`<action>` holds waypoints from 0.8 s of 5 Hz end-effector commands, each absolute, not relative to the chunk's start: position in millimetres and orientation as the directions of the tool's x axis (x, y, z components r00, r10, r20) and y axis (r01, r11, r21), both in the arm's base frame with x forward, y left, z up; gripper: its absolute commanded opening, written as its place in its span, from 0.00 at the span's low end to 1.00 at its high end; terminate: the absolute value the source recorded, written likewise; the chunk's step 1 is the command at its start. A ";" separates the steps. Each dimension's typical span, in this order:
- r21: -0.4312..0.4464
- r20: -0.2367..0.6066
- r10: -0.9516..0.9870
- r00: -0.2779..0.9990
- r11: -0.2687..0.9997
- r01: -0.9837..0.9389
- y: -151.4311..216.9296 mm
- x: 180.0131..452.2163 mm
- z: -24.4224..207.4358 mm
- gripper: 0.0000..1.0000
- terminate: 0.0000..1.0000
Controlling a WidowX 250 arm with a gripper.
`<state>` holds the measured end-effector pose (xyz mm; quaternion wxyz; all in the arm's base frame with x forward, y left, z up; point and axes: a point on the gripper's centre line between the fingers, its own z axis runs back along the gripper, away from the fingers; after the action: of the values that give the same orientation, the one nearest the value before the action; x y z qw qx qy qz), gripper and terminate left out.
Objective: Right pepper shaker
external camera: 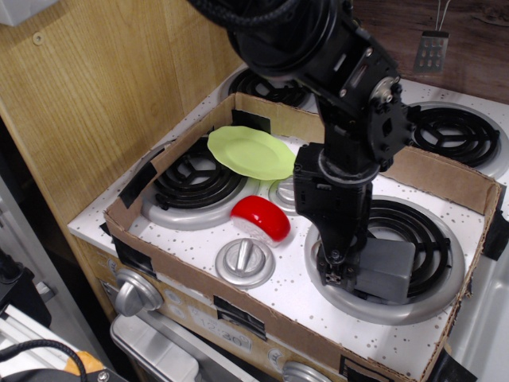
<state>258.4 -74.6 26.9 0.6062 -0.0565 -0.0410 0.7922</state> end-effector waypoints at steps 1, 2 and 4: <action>-0.157 -0.026 0.964 -0.264 -0.265 -0.951 -85.0 270.3 28.6 0.00 0.00; -0.173 0.031 0.976 -0.217 -0.209 -0.963 -88.4 272.1 29.5 0.00 0.00; -0.269 0.278 0.953 -0.121 -0.044 -0.962 -94.0 281.3 68.1 0.00 0.00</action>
<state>273.6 -86.1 55.7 0.6683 0.0422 -0.1953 0.7165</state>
